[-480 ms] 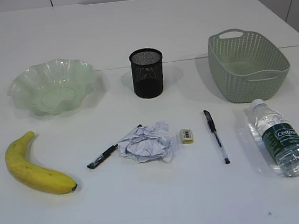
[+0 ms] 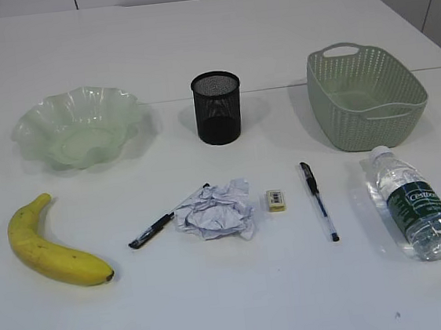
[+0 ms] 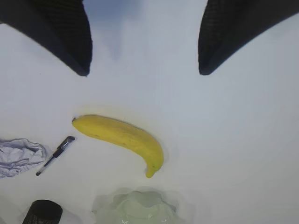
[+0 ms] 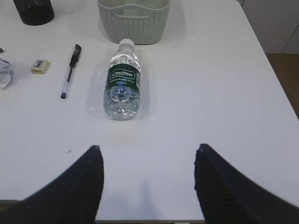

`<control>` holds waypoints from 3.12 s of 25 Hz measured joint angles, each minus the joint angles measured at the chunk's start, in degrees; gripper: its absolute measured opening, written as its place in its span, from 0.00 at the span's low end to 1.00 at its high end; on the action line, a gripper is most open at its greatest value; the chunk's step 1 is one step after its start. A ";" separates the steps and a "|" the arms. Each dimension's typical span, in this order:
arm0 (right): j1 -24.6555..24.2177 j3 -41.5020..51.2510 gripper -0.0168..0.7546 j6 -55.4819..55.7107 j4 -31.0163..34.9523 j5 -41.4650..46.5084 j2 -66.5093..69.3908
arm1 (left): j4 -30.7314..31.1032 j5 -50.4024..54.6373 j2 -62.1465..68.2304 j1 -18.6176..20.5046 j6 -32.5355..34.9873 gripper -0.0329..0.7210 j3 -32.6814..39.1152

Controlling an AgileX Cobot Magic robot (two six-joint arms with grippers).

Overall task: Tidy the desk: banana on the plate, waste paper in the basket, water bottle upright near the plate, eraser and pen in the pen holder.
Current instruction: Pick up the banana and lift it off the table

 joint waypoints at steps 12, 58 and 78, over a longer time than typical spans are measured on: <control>0.00 0.00 0.62 0.00 0.00 0.11 0.00 | 0.00 0.00 0.00 0.00 0.00 0.70 0.00; 0.00 -6.12 0.58 0.00 2.08 -21.82 21.39 | -3.03 -12.39 12.21 0.00 0.00 0.70 -5.04; 0.00 -12.92 0.58 -0.50 2.18 -29.29 34.26 | -6.90 -15.25 62.14 0.00 -3.62 0.69 -27.11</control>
